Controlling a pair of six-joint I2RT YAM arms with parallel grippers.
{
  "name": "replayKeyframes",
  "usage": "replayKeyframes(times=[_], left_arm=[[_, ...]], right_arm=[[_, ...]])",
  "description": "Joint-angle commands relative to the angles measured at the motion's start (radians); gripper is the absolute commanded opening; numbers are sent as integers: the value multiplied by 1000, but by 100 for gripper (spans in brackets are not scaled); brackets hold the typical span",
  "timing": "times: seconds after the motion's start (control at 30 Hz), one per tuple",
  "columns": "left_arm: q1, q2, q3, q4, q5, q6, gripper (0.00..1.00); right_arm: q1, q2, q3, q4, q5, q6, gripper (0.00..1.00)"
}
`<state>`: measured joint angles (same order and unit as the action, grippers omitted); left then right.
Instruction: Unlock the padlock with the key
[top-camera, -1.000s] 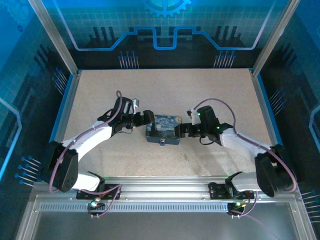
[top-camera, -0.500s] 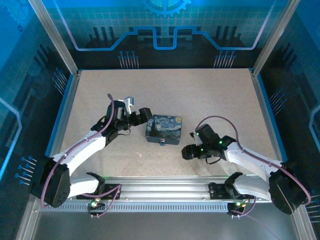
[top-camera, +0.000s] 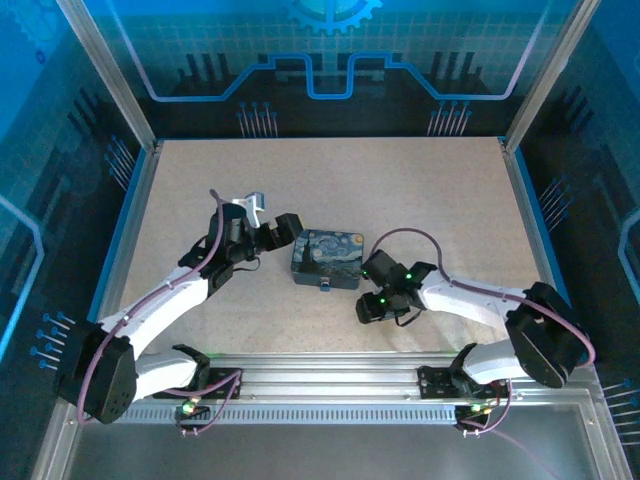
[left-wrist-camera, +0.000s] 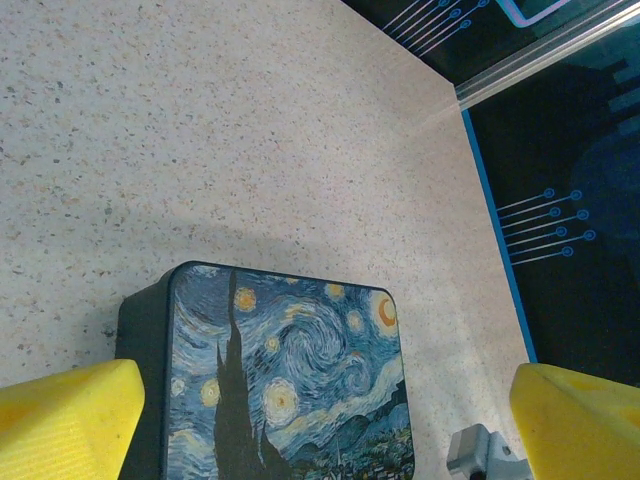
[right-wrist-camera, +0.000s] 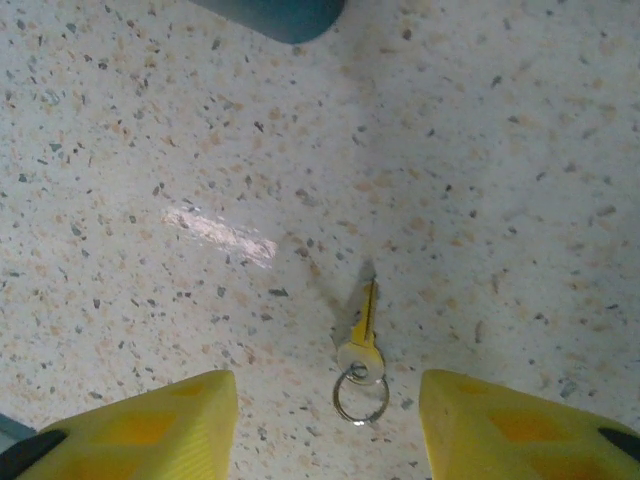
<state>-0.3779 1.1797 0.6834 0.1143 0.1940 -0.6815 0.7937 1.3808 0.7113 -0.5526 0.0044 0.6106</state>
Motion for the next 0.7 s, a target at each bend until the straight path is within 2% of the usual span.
replayKeyframes(times=[0.0,0.3,0.67], left_arm=[[-6,-20,-15,28,-16,-1,96],[-5,-15,-19,31,-16,2,97],[-4,-15,-19,27,-15,5,98]], right_arm=[[37,52,54,-85,53,2,49],[93,164,129,-174,127,-8,42],[107,192,105,-152,133,3,38]])
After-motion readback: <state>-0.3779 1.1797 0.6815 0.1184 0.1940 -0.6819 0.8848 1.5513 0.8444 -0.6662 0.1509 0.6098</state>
